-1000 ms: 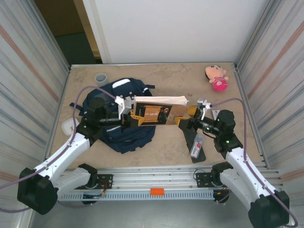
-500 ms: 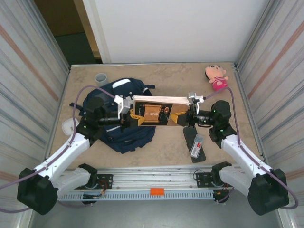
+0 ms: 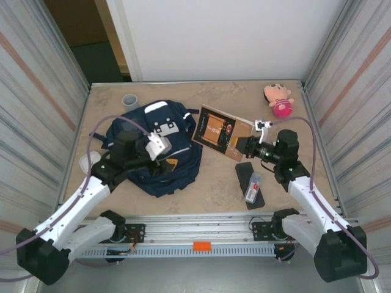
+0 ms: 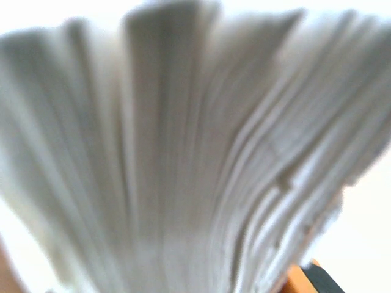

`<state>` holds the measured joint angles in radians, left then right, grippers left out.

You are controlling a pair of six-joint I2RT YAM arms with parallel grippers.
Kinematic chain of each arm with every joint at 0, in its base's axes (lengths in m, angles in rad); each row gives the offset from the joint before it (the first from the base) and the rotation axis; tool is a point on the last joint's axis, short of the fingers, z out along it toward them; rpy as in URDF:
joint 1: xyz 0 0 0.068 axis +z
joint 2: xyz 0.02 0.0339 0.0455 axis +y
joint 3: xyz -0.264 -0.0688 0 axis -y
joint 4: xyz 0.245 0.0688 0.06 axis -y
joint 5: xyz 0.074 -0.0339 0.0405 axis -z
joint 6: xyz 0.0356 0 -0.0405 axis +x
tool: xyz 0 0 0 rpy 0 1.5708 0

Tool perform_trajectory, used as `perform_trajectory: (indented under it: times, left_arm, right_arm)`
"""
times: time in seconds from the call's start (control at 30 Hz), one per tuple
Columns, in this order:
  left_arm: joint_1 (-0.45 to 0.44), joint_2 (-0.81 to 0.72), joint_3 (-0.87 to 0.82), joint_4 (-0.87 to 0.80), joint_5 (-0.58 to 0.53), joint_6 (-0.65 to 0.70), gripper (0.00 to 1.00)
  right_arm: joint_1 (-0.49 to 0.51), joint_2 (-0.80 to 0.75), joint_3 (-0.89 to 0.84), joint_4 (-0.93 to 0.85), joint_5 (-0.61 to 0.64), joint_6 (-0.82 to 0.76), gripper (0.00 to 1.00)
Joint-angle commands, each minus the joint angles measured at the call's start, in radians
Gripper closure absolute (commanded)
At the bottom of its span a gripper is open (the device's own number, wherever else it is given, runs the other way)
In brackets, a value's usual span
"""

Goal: Pack books, pencil case, and school supplies into a backpack

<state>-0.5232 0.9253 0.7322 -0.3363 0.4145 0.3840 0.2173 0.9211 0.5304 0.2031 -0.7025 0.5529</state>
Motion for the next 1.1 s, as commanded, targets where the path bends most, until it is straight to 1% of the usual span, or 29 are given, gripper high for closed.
perform_trajectory:
  times: [0.0,0.07,0.17,0.23,0.43,0.6,0.73,0.8,0.83,0.87,0.9,1.0,1.07]
  left_arm:
    - [-0.091,0.064,0.009,-0.277,-0.348,0.206,0.28]
    - [-0.107,0.122,0.010,-0.290,-0.416,0.197,0.25]
    - [-0.107,0.185,0.021,-0.263,-0.467,0.159,0.22]
    - [-0.106,0.211,0.022,-0.216,-0.502,0.139,0.21]
    - [-0.102,0.257,0.031,-0.082,-0.477,0.088,0.19]
    - [-0.091,0.334,0.046,-0.081,-0.457,0.092,0.19]
    - [-0.087,0.388,0.054,-0.064,-0.517,0.078,0.19]
    - [-0.079,0.399,0.056,-0.041,-0.536,0.069,0.25]
    - [-0.073,0.401,0.060,-0.030,-0.531,0.065,0.31]
    - [-0.068,0.403,0.063,-0.024,-0.525,0.063,0.39]
    - [-0.064,0.400,0.072,-0.024,-0.518,0.062,0.54]
    - [-0.064,0.364,0.108,-0.040,-0.470,0.051,0.85]
    - [-0.072,0.328,0.143,-0.061,-0.432,0.027,0.98]
  right_arm:
    - [0.028,-0.022,0.066,-0.164,0.155,-0.041,1.00]
    - [0.038,-0.008,0.065,-0.159,0.158,-0.040,1.00]
    - [0.055,0.012,0.071,-0.150,0.159,-0.050,1.00]
    - [0.069,0.028,0.080,-0.148,0.165,-0.056,1.00]
    - [0.093,0.064,0.088,-0.139,0.166,-0.071,0.99]
    - [0.097,0.099,0.089,-0.139,0.149,-0.080,0.99]
    - [0.100,0.104,0.084,-0.134,0.148,-0.080,0.99]
    - [0.102,0.103,0.075,-0.123,0.150,-0.075,0.99]
    - [0.103,0.104,0.073,-0.117,0.152,-0.072,0.99]
    - [0.103,0.102,0.070,-0.113,0.152,-0.070,0.99]
    - [0.105,0.102,0.067,-0.111,0.151,-0.066,0.99]
    - [0.105,0.089,0.061,-0.126,0.162,-0.062,0.99]
    - [0.105,0.076,0.052,-0.145,0.194,-0.055,1.00]
